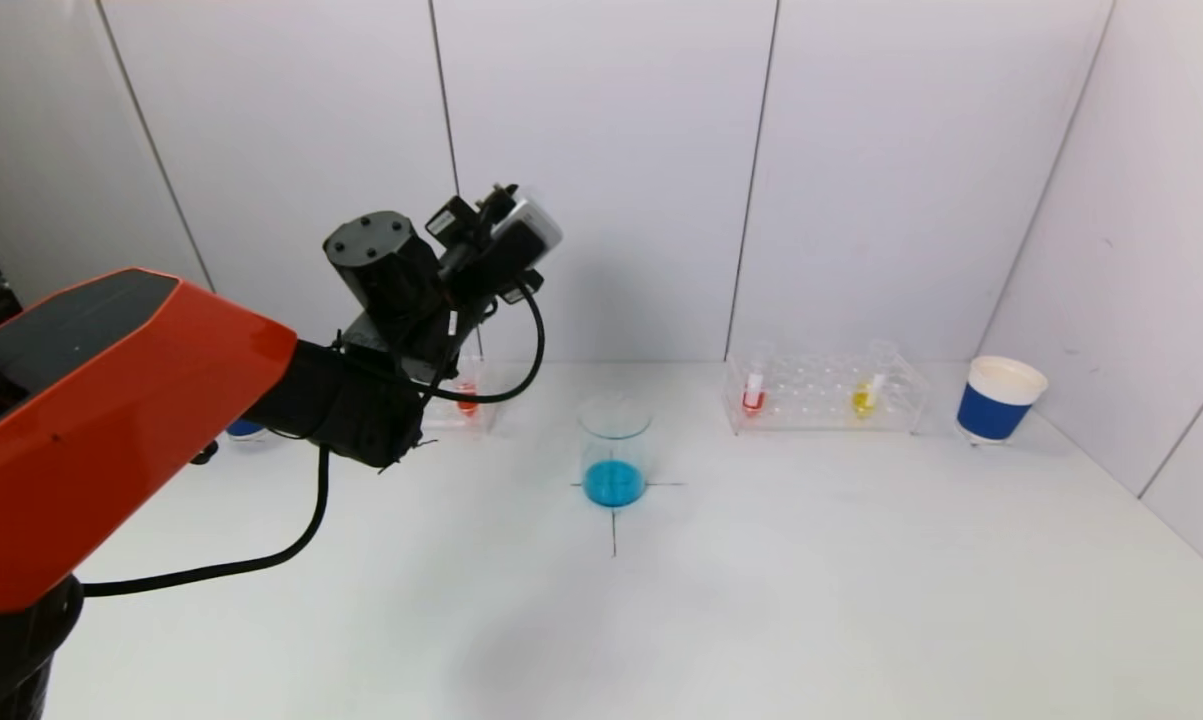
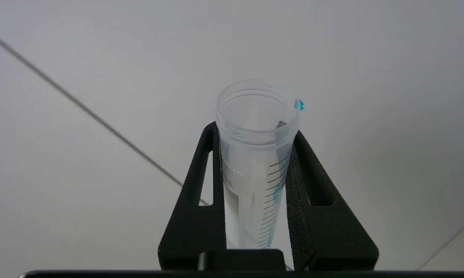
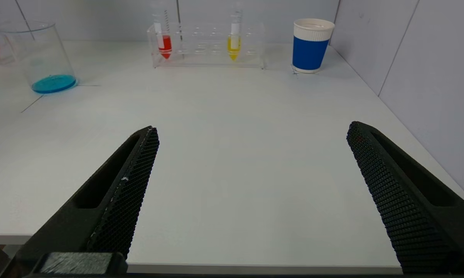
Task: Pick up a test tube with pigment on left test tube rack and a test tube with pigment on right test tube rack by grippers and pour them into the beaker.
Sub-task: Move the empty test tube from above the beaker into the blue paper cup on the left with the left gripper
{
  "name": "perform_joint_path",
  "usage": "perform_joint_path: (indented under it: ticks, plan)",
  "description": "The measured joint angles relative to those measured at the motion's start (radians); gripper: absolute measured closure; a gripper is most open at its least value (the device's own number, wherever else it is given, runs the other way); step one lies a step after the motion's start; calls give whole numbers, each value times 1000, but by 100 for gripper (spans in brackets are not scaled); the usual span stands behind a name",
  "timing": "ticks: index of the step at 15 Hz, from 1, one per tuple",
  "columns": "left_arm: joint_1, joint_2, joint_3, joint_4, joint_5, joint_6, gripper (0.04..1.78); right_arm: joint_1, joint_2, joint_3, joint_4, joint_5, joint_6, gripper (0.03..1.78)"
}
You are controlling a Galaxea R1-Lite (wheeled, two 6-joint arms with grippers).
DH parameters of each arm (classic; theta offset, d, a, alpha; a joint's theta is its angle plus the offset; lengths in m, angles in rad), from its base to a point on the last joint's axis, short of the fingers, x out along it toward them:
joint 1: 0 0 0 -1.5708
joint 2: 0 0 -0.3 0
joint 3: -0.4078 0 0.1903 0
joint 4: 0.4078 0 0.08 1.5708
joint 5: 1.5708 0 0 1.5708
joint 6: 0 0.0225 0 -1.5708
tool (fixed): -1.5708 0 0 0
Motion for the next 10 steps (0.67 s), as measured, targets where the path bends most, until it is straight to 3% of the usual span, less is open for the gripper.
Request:
perform_joint_path:
  ticks: [6,10]
  plan:
    - [43,-191,35,140,352,-261,137,0,0,0,0,0,0,4]
    - [191,-303,36,268,482,-425,137,0,0,1,0,0,0,4]
